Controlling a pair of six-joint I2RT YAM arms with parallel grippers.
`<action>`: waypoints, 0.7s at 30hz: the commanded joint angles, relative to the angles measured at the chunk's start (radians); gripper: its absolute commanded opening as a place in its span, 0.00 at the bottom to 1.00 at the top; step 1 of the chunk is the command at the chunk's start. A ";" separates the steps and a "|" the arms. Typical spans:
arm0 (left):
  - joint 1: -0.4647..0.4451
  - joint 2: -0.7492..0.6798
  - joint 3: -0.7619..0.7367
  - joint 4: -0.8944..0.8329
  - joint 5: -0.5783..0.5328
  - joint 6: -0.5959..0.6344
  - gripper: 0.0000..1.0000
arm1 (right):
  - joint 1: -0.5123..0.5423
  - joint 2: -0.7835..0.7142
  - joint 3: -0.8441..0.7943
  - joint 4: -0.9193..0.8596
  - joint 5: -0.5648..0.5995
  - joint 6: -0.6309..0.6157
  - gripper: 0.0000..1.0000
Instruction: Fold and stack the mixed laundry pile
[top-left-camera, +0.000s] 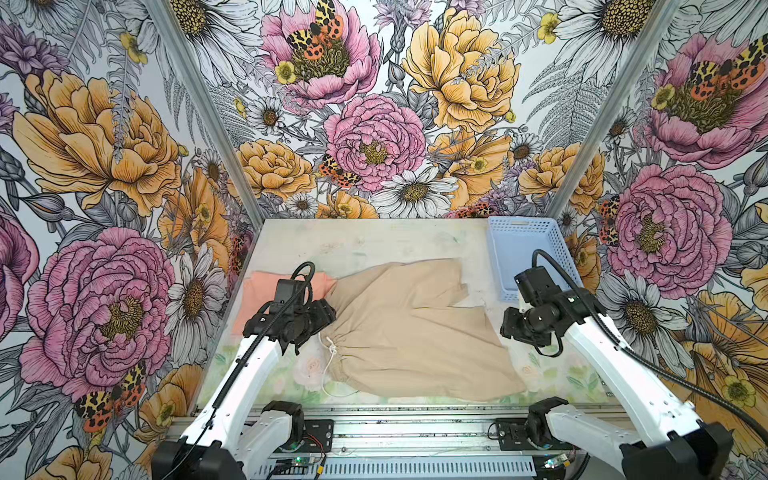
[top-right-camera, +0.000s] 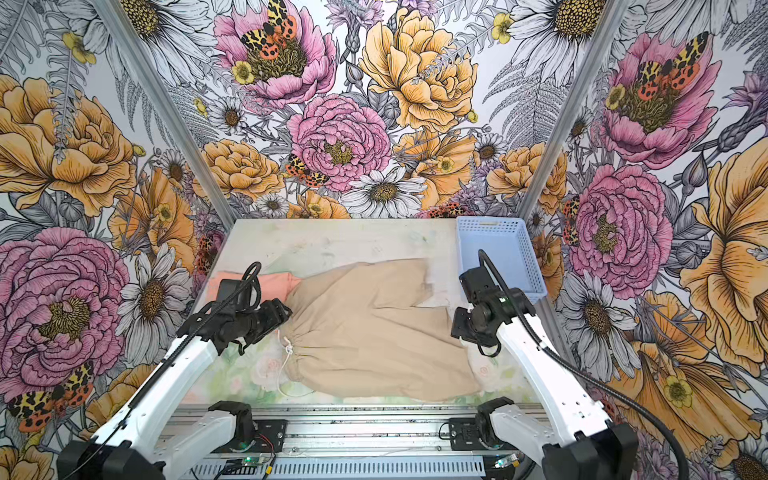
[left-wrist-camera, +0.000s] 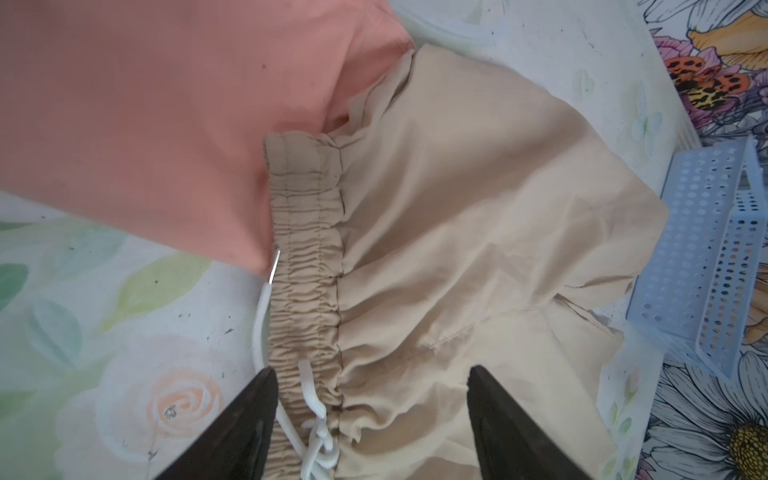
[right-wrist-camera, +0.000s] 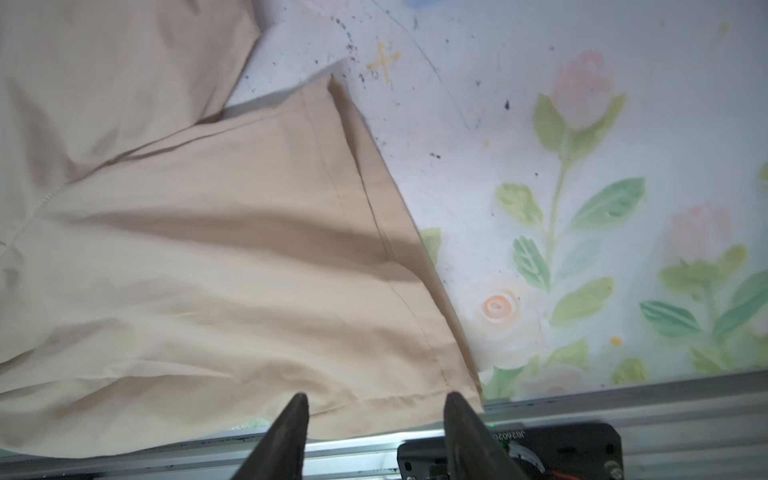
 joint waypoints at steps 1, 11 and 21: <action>0.042 0.080 0.007 0.164 -0.044 0.049 0.70 | -0.009 0.140 0.096 0.265 -0.043 -0.111 0.59; 0.149 0.257 0.032 0.346 -0.023 0.091 0.65 | -0.139 0.681 0.401 0.674 -0.293 -0.091 0.68; 0.142 0.386 0.071 0.355 0.050 0.112 0.58 | -0.189 0.887 0.564 0.741 -0.416 -0.041 0.69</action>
